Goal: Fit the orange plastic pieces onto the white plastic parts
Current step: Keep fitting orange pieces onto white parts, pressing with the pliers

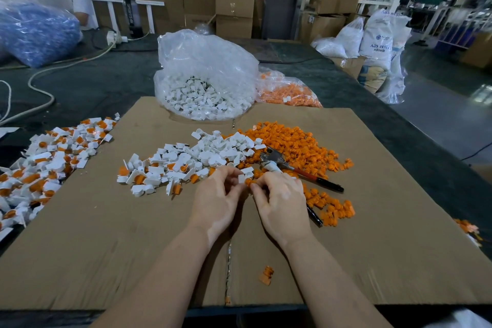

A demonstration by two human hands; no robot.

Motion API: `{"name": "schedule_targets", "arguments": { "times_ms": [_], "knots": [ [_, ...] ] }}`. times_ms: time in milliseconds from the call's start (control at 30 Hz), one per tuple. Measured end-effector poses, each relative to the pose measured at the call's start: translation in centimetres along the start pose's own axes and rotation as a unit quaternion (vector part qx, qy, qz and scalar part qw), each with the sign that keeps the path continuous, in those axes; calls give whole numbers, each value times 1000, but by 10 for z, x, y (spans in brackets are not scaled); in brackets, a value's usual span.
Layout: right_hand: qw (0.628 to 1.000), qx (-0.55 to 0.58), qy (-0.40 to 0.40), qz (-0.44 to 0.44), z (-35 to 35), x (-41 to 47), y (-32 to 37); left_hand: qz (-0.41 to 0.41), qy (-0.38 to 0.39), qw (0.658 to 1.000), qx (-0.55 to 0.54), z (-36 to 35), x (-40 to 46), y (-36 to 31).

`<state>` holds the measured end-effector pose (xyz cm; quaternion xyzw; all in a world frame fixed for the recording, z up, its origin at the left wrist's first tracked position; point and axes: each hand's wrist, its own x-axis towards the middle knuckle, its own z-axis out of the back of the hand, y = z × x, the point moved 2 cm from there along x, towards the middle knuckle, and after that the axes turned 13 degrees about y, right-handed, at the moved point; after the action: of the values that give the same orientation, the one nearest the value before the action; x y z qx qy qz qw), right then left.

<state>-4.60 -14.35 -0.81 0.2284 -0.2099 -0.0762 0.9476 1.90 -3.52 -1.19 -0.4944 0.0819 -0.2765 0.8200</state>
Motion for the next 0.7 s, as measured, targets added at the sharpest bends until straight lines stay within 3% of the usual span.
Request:
{"name": "schedule_targets", "arguments": {
  "times_ms": [267, 467, 700],
  "knots": [
    [1000, 10, 28, -9, -1, 0, -1, 7, 33, 999, -18, 1, 1, 2],
    [999, 20, 42, -14, -1, 0, -1, -30, 42, 997, 57, -1, -2, -2],
    [999, 39, 25, 14, 1, 1, -1, 37, 39, 992, -117, 3, 1, 0]
  ]
}}
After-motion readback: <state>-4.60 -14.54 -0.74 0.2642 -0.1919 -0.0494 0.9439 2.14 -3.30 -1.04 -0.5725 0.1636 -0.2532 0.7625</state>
